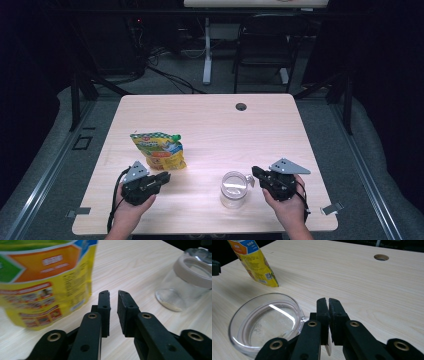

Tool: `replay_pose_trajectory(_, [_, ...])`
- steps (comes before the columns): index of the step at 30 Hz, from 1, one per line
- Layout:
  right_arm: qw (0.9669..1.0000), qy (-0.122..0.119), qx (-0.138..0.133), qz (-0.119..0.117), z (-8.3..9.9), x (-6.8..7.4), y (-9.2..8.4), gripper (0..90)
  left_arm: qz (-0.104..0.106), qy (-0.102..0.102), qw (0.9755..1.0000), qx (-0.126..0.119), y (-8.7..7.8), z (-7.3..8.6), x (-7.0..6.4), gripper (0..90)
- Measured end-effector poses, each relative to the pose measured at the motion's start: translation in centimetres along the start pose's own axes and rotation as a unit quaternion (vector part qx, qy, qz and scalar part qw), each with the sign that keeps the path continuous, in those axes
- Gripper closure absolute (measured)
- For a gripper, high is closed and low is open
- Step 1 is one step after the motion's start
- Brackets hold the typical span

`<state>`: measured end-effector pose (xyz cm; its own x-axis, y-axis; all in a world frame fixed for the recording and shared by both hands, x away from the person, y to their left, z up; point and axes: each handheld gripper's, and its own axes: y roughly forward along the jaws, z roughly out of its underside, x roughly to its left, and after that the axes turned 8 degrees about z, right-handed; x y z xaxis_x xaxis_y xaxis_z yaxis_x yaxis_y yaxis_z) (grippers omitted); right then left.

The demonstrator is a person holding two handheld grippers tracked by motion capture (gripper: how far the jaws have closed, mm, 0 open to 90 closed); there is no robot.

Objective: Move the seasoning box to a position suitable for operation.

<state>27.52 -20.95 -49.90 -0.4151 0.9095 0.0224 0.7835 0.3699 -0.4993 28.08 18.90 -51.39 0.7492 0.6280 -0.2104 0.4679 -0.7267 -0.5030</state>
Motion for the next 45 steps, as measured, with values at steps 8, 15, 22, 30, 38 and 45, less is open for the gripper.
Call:
replay_pose_trajectory(8, [0.9998, 0.004, -0.001, -0.018, 0.0, 0.1, -0.1, 85.0, 0.022, 0.011, 0.9997, 0.008, 1.4, -1.0, -2.1, 89.9])
replay_pose_trajectory(15, [0.9998, -0.004, 0.006, -0.017, 0.1, 0.5, 0.3, 83.5, 0.043, 0.027, 0.9985, 0.021, 3.0, -1.5, -3.7, 90.0])
replay_pose_trajectory(22, [0.9998, 0.001, 0.004, -0.019, 0.2, 0.5, 0.4, 83.8, 0.053, 0.026, 0.9979, 0.028, 3.6, -1.6, -4.2, 90.0])
replay_pose_trajectory(30, [0.9998, 0.003, 0.0, -0.022, 0.4, 0.4, 0.4, 85.3, 0.066, 0.032, 0.9967, 0.036, 4.6, -1.8, -5.3, 90.0])
replay_pose_trajectory(38, [0.9997, 0.004, 0.0, -0.023, 0.4, 0.5, 0.5, 87.3, 0.09, 0.046, 0.9937, 0.047, 6.0, -1.9, -6.9, 90.0])
replay_pose_trajectory(45, [0.9997, 0.006, -0.004, -0.023, 0.5, 0.5, 0.5, 87.7, 0.104, 0.054, 0.9915, 0.058, 7.0, -2.0, -7.7, 90.0])
